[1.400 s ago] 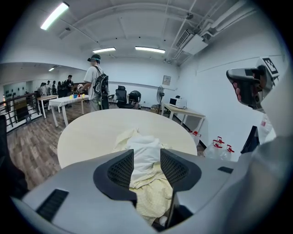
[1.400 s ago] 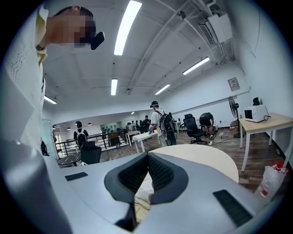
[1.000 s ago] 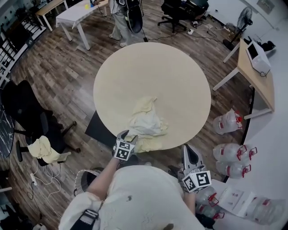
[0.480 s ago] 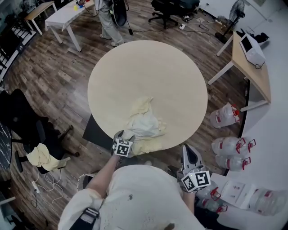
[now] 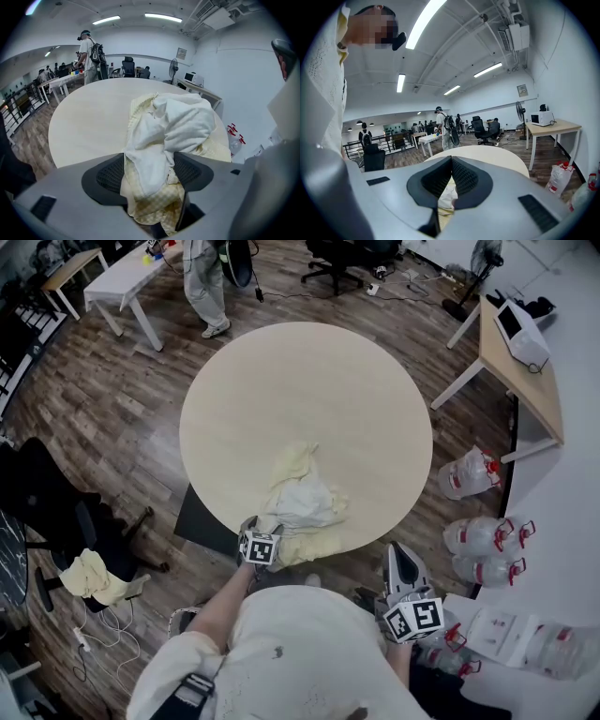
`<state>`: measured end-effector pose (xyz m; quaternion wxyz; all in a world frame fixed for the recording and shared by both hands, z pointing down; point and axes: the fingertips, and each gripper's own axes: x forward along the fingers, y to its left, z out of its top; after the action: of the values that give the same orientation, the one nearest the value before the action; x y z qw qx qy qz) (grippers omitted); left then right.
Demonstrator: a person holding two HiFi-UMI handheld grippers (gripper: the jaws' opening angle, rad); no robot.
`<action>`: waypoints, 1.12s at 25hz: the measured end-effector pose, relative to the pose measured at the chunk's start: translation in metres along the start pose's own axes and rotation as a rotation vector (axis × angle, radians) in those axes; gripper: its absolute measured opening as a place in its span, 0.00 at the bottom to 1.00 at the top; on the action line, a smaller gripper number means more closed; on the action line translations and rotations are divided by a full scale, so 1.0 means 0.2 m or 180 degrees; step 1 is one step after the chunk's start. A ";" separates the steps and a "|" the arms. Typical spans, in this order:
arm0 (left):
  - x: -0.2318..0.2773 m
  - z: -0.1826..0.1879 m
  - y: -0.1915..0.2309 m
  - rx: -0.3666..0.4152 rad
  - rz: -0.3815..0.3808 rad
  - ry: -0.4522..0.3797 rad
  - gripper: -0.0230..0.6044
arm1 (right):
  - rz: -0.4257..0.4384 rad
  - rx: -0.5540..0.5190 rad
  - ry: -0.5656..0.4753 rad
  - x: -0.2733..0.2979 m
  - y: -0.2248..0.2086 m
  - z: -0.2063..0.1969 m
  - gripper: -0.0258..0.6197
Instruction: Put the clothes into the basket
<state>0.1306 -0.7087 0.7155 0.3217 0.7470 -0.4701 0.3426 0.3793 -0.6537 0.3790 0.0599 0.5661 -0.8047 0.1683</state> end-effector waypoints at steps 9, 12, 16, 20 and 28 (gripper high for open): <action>0.05 -0.05 0.01 -0.0260 -0.0057 0.0187 0.58 | -0.0076 0.0018 0.0029 -0.03 -0.02 -0.03 0.05; 0.04 -0.03 -0.01 -0.0303 -0.0137 0.0178 0.58 | -0.0116 0.0022 0.0037 -0.03 -0.03 -0.03 0.05; 0.04 -0.01 -0.07 -0.0100 -0.0316 0.0126 0.58 | -0.0141 0.0015 0.0036 -0.04 -0.03 -0.04 0.05; 0.06 0.01 -0.11 -0.0105 -0.0415 0.0175 0.58 | -0.0187 0.0029 0.0045 -0.03 -0.06 -0.05 0.05; 0.13 -0.04 -0.18 -0.0036 -0.0507 0.0360 0.29 | -0.0172 0.0018 0.0071 -0.01 -0.05 -0.06 0.05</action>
<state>0.1699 -0.7028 0.7344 0.3782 0.7597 -0.3923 0.3549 0.3876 -0.6514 0.3924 0.0718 0.5859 -0.7880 0.1752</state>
